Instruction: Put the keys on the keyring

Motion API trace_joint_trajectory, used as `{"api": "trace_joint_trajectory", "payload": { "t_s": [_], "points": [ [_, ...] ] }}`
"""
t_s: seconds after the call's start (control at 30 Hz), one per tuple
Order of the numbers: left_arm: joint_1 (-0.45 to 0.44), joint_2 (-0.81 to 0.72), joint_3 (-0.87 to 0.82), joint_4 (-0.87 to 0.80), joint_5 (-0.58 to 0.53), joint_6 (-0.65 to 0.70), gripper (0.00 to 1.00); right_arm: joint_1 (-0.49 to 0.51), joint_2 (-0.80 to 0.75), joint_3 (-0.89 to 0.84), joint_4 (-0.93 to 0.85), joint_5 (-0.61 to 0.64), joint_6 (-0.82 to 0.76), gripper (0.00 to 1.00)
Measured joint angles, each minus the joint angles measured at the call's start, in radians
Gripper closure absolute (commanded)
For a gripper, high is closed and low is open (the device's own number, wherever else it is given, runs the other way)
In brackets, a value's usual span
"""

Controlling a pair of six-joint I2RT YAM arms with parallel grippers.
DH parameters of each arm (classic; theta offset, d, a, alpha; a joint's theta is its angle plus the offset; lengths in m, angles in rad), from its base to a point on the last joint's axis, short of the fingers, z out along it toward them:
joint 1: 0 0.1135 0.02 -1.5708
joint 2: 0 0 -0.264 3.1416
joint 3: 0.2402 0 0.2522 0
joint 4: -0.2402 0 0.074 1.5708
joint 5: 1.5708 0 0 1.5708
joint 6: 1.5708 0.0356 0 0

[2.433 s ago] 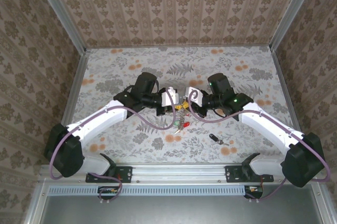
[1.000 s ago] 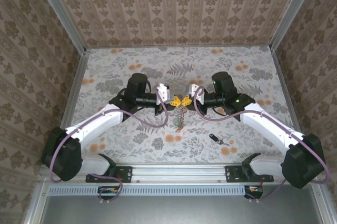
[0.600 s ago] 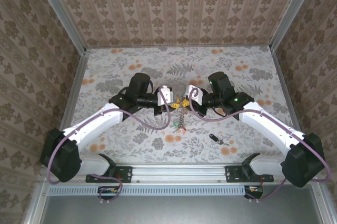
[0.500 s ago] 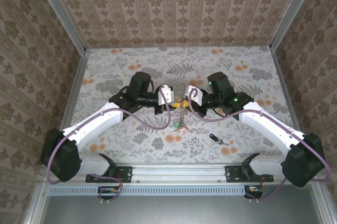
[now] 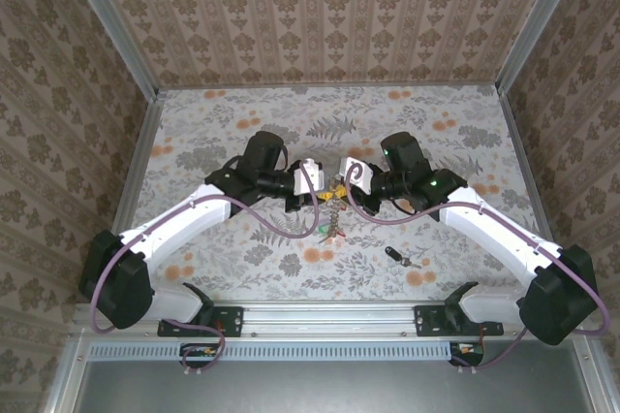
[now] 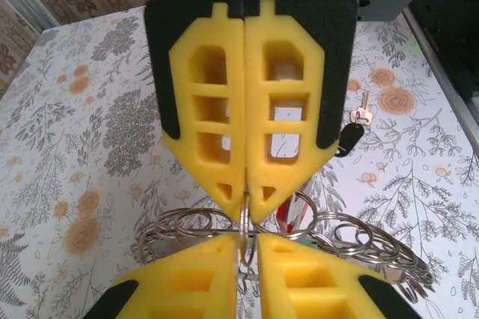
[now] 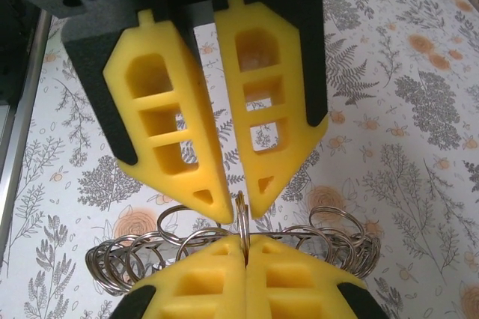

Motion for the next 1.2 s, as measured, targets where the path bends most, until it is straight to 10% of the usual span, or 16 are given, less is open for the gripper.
{"api": "trace_joint_trajectory", "payload": {
  "t_s": [0.77, 1.2],
  "points": [
    [0.003, 0.045, 0.068, -0.074, 0.034, 0.002, 1.0, 0.002, 0.002, 0.015, -0.026, 0.025, 0.009, 0.98],
    [0.075, 0.02, -0.072, 0.257, 0.234, -0.246, 1.0, -0.028, -0.004, -0.019, 0.112, -0.058, 0.089, 0.87]
  ]
}}
